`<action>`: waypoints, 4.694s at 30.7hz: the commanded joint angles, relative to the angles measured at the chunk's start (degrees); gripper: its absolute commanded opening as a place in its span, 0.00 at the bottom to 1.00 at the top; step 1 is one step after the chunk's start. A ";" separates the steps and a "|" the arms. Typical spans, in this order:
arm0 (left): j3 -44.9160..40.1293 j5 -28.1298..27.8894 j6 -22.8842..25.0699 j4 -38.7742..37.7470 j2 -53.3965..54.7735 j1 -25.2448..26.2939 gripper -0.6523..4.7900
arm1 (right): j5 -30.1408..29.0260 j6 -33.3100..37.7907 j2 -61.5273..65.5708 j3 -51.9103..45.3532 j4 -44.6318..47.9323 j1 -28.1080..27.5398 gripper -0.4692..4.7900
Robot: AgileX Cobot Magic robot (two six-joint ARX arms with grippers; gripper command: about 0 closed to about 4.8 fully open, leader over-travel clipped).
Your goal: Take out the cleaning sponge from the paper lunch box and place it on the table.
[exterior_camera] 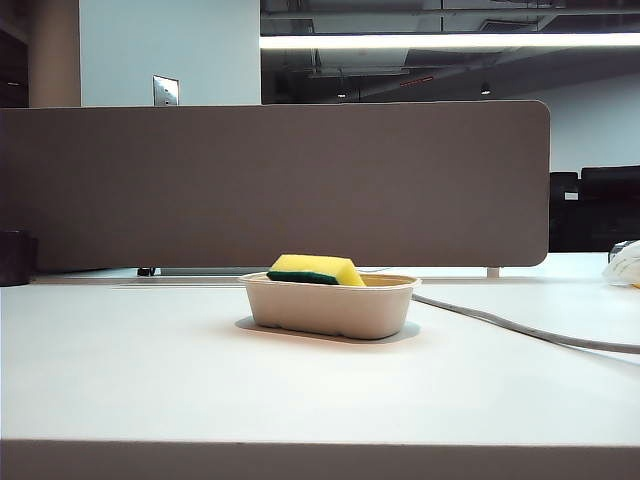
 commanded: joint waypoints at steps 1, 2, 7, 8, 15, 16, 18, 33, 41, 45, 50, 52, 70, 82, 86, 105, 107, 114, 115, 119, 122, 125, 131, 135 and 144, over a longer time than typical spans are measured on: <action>0.04 0.15 0.07 0.68 0.09 0.09 0.11 | -0.50 -0.13 0.02 0.02 1.03 0.02 0.07; 0.04 0.17 0.07 0.66 0.09 0.09 0.11 | -0.50 -0.13 0.00 0.02 1.01 0.02 0.07; 0.04 0.15 0.07 0.66 0.09 0.09 0.11 | -0.52 -0.13 0.02 0.02 1.03 0.02 0.07; 0.04 0.17 0.07 0.66 0.09 0.09 0.11 | -0.52 -0.13 0.02 0.02 1.03 0.02 0.07; 0.04 0.00 0.07 0.68 0.13 -1.86 0.11 | -1.66 1.16 0.02 0.04 1.36 0.13 0.07; 0.04 0.02 0.07 0.68 0.13 -3.04 0.11 | -2.54 2.45 0.02 0.04 1.57 0.22 0.07; 0.04 0.09 0.07 0.68 0.31 -6.58 0.11 | -5.40 6.75 0.02 0.04 2.56 0.31 0.09; 0.13 0.24 0.07 0.66 4.50 -21.57 0.11 | -18.21 25.03 1.86 10.86 2.86 1.05 0.28; 0.11 0.24 0.07 0.59 6.25 -21.68 0.11 | -26.56 18.10 30.60 29.33 2.95 5.88 0.34; 0.11 0.24 0.07 0.59 6.27 -21.68 0.11 | -23.43 8.96 51.41 41.09 2.75 14.88 0.75; 0.11 0.24 0.07 0.59 6.47 -21.66 0.11 | -22.25 5.44 74.79 56.00 0.00 19.98 0.95; 0.13 0.20 0.07 0.68 6.47 -21.66 0.11 | -22.58 4.90 82.20 60.83 -1.46 20.79 0.95; 0.11 0.13 0.07 0.66 6.47 -21.66 0.11 | -15.72 -3.72 108.80 75.34 -10.19 25.64 0.70; 0.13 0.11 0.07 0.66 6.47 -21.66 0.11 | -12.00 -4.92 108.69 80.28 -15.39 25.88 0.08; 0.13 0.13 0.07 0.66 6.49 -21.66 0.11 | -10.45 -6.93 104.35 81.85 -21.99 25.94 0.08; 0.13 0.13 0.07 0.66 6.49 -21.66 0.11 | 0.07 -5.77 78.53 53.07 -31.98 25.94 0.08; 0.13 0.11 0.07 0.66 6.51 -21.64 0.11 | -2.34 -5.44 79.34 51.54 -29.05 25.94 0.09; 0.13 0.13 0.07 0.66 6.51 -21.66 0.11 | -2.01 -5.31 84.06 51.39 -23.12 25.70 0.31; 0.13 0.13 0.07 0.66 6.51 -21.64 0.11 | -2.36 -5.31 84.74 51.36 -23.80 25.70 0.36; 0.13 0.13 0.07 0.66 6.49 -21.64 0.11 | -4.61 -4.92 86.38 51.34 -26.08 25.79 0.73; 0.13 0.13 0.07 0.66 6.49 -21.62 0.11 | -5.84 -3.80 85.96 51.39 -26.60 25.81 0.96; 0.13 0.13 0.07 0.66 6.43 -21.62 0.11 | -8.22 -2.62 84.21 51.47 -26.43 25.86 0.95; 0.11 0.42 0.07 0.55 5.49 -20.13 0.11 | -7.96 0.31 76.50 51.54 -28.46 25.94 0.82; 0.11 1.29 0.07 0.46 3.54 -14.27 0.11 | -7.78 0.68 68.57 51.54 -28.94 25.94 0.52; 0.04 1.22 0.07 0.66 0.09 -3.45 0.11 | -7.37 4.37 51.08 51.49 -28.96 25.92 0.08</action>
